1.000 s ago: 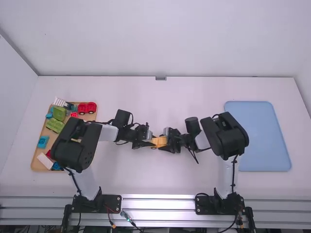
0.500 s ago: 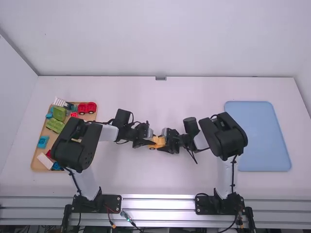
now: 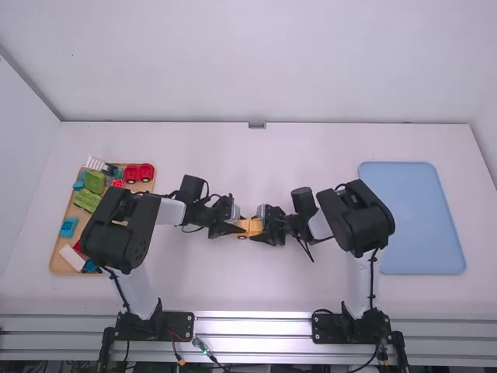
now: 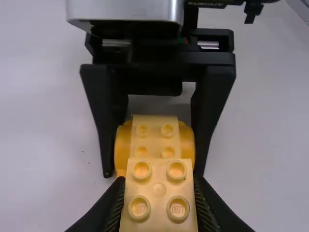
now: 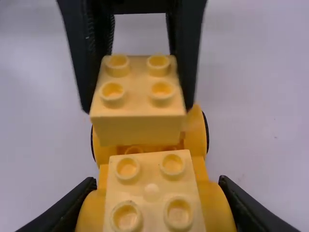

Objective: Assemble lego blocks to make yellow taxi

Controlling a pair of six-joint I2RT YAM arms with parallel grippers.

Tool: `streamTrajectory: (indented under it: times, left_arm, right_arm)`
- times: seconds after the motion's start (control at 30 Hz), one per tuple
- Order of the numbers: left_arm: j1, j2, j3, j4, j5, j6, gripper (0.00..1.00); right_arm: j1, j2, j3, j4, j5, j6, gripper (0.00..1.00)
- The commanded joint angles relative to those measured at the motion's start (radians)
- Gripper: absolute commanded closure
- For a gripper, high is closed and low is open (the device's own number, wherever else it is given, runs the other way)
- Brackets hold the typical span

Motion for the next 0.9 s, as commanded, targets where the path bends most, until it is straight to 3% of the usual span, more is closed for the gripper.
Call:
streamTrajectory:
  times: [0.0,0.23,0.47,0.87]
  left_arm:
    - [-0.006,-0.011,-0.015,-0.018,0.015,0.036,0.90]
    - [-0.006,-0.011,-0.056,0.057,0.012,0.034,0.88]
    - [-0.006,-0.003,-0.115,0.253,0.012,-0.071,0.85]
    - [-0.011,0.042,-0.113,0.277,-0.004,-0.071,0.87]
  right_arm:
    - [0.005,0.016,0.003,-0.012,0.058,-0.012,0.64]
    - [0.007,0.016,0.003,-0.012,0.051,-0.012,0.63]
    - [0.007,0.016,0.002,-0.013,0.028,-0.013,0.61]
    - [0.007,0.016,0.002,-0.013,0.007,-0.013,0.60]
